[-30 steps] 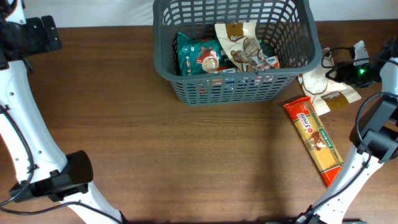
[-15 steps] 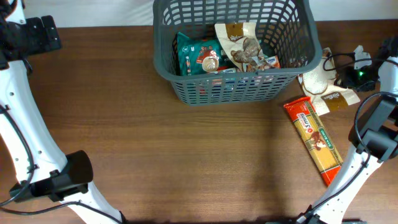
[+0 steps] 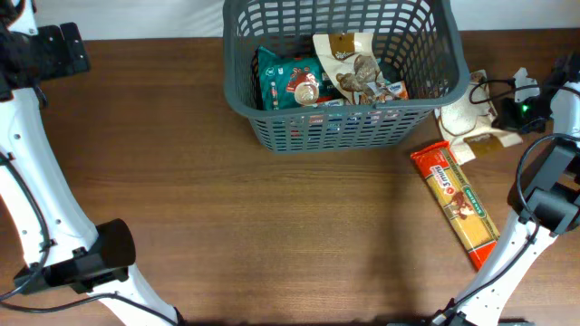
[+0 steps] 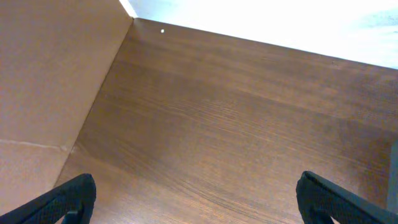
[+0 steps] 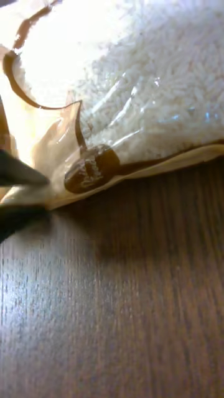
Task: Pack container
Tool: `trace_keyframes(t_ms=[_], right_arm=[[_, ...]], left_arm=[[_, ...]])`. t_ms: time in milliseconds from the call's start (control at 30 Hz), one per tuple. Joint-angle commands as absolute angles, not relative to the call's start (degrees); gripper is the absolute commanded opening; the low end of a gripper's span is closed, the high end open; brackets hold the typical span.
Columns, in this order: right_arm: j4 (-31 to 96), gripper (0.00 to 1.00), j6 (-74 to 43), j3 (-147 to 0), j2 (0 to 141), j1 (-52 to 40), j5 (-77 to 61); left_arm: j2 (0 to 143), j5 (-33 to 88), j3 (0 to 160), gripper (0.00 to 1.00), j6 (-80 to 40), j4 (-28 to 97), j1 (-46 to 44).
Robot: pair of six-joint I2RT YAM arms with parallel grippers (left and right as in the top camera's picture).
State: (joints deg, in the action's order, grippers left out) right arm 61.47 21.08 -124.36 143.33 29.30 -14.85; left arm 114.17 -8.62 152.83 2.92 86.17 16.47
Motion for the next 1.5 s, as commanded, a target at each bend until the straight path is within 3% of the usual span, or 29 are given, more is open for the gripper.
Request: trace_keyframes(t_ms=[0,533,900,933,1000,1167,1267,1333,1467], right_arm=[[61.8,0.03,20.3,-124.7,143.9,28.9,-16.5],[60.9,0.04,7.1,-128.3,142.3,32.7,-34.2],[64.1,0.04,6.8,-138.0,140.6,32.6,-33.3],[64.1,0.06,6.8,-138.0,140.6,32.6,-31.9],[64.0,0.33,6.8,-137.8,140.8,32.6,-28.2],[63.2,0.51,7.5,-137.8,141.0,32.6,-20.9],[63.0,0.73,8.4,-137.7,141.0,32.6,-20.9],[63.0,0.79,9.0,-137.0,141.0,32.5,-20.9],[62.2,0.79,9.1,-134.5,141.4,32.2,-21.0]], left_arm=[[114.5,-8.8,152.6,0.99,2.1,86.2,16.7],[114.5,-8.8,152.6,0.99,2.1,86.2,16.7],[114.5,-8.8,152.6,0.99,2.1,86.2,16.7],[114.5,-8.8,152.6,0.99,2.1,86.2,16.7],[114.5,-8.8,152.6,0.99,2.1,86.2,16.7],[114.5,-8.8,152.6,0.99,2.1,86.2,16.7],[114.5,-8.8,152.6,0.99,2.1,86.2,16.7],[114.5,-8.8,152.6,0.99,2.1,86.2,16.7],[114.5,-8.8,152.6,0.99,2.1,86.2,16.7]])
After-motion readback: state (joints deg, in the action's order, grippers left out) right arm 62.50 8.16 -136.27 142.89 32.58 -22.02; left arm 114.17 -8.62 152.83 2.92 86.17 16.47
